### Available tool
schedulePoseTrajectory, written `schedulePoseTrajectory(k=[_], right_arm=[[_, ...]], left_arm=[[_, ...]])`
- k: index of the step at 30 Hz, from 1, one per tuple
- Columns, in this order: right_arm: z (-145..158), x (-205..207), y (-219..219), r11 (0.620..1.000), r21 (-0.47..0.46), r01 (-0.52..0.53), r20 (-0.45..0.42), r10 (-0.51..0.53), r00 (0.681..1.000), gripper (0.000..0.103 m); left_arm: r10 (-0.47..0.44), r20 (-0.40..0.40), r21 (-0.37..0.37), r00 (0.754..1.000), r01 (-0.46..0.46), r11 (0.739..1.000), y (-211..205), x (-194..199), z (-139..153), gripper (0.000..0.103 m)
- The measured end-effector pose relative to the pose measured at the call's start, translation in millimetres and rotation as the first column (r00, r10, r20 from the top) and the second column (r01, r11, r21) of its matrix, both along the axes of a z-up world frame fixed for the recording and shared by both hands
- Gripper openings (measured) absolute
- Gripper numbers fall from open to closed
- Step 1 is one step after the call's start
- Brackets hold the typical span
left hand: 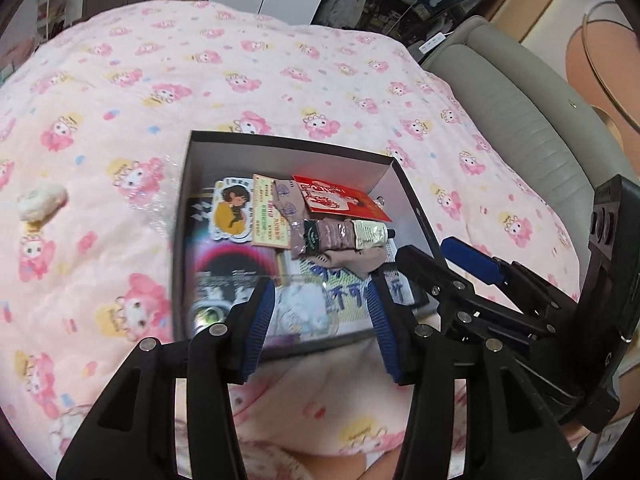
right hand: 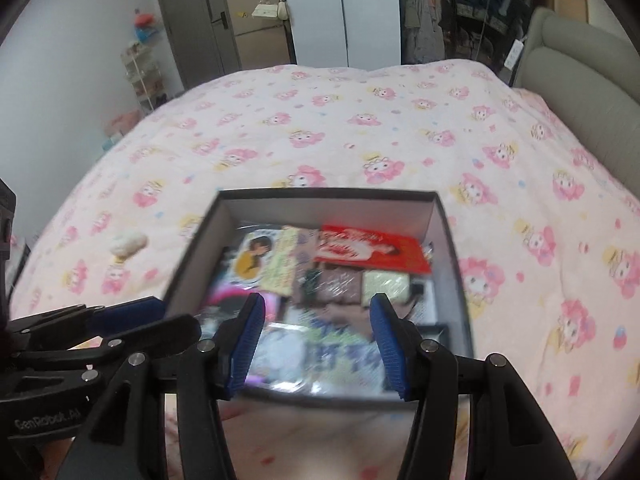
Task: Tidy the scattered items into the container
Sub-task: 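Withdraw the left gripper from the box toward the white puff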
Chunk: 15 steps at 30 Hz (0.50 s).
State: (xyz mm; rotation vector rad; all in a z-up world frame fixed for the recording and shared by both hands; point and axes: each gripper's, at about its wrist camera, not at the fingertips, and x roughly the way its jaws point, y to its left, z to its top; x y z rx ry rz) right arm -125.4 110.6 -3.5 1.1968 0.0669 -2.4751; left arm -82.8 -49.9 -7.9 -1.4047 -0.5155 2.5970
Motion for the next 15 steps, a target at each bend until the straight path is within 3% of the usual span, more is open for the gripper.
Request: schedulePoseTrajectory(k=[15], right_arm=[[20,53,-62,0.997,0.013,-0.071,-0.022,0.071,0.997,0.051]], left_arm=[[0.052,-0.039,-0.042,0.998,-0.054,0.998,-58,60,20,0.049]])
